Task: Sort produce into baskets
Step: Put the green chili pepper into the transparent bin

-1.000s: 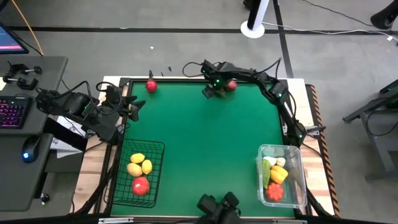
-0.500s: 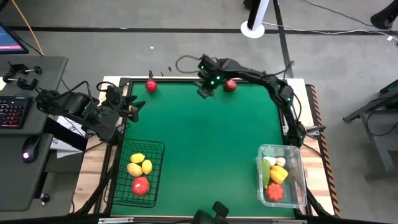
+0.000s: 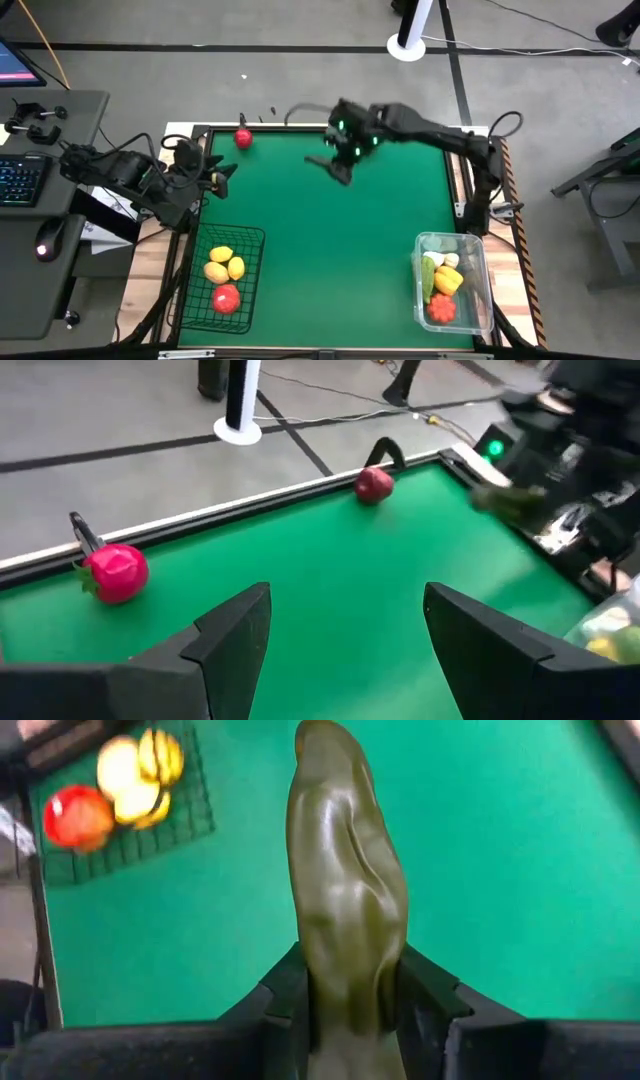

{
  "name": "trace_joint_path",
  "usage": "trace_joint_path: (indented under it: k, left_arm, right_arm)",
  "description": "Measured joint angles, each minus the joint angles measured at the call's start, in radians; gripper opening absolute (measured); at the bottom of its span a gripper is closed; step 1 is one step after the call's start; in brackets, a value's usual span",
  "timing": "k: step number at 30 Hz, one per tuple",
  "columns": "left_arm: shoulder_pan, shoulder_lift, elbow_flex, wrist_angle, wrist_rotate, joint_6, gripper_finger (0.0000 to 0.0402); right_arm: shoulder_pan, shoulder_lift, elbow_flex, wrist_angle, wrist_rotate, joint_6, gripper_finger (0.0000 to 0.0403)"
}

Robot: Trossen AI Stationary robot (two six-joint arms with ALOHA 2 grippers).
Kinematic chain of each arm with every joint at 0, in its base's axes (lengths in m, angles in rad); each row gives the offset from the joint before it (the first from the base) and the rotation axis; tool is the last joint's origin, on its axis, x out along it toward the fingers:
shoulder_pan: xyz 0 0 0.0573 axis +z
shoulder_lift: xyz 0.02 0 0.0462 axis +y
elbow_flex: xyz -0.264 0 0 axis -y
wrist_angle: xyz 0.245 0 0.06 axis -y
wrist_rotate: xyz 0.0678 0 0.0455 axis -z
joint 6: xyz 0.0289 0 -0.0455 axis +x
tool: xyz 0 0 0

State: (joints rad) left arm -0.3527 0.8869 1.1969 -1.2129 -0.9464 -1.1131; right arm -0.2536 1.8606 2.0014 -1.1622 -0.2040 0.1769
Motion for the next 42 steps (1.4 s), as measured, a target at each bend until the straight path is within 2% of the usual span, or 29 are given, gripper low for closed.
trace_joint_path:
  k: [3, 9, 12, 15, 18, 23, 28, 33, 38, 42]
  left_arm:
    - [0.0, 0.007, 0.0, 0.0, 0.04, 0.046, 0.0251]
    - [0.0, 0.025, 0.0, 0.0, 0.125, 0.161, 0.0251]
    - [0.0, 0.036, 0.0, 0.004, 0.125, 0.165, 0.0251]
    - [0.0, 0.045, 0.0, 0.012, 0.125, 0.165, 0.0251]
    - [0.0, 0.057, 0.0, 0.014, 0.124, 0.165, 0.0251]
    - [0.0, 0.075, 0.0, 0.024, 0.121, 0.167, 0.0251]
    - [0.0, 0.081, 0.0, 0.031, 0.12, 0.167, 0.0251]
    - [0.0, 0.08, 0.0, 0.031, 0.116, 0.184, 0.0251]
    - [0.0, 0.08, 0.0, 0.031, 0.092, 0.191, 0.0251]
    - [0.005, 0.08, 0.0, 0.031, 0.091, 0.209, 0.0251]
  right_arm:
    - [0.13, -0.006, 0.0, -0.065, 0.097, 0.116, 0.0084]
    - [0.401, 0.003, -0.003, -0.422, 0.215, 0.474, 0.0084]
    - [0.526, -0.043, -0.049, -0.382, 0.193, 0.688, 0.009]
    - [0.64, -0.1, -0.09, -0.413, 0.219, 0.969, 0.0095]
    - [0.75, -0.176, -0.202, -0.401, 0.26, 1.256, 0.0097]
    - [0.923, -0.323, -0.393, -0.414, 0.27, 1.716, 0.0097]
    - [1.084, -0.443, -0.536, -0.41, 0.237, 2.072, 0.0098]
    - [1.141, -0.482, -0.615, -0.376, 0.051, 2.118, 0.0099]
    - [1.133, -0.486, -0.644, -0.341, 0.028, 2.067, 0.0103]
    - [1.121, -0.487, -0.644, -0.325, 0.007, 2.035, 0.0144]
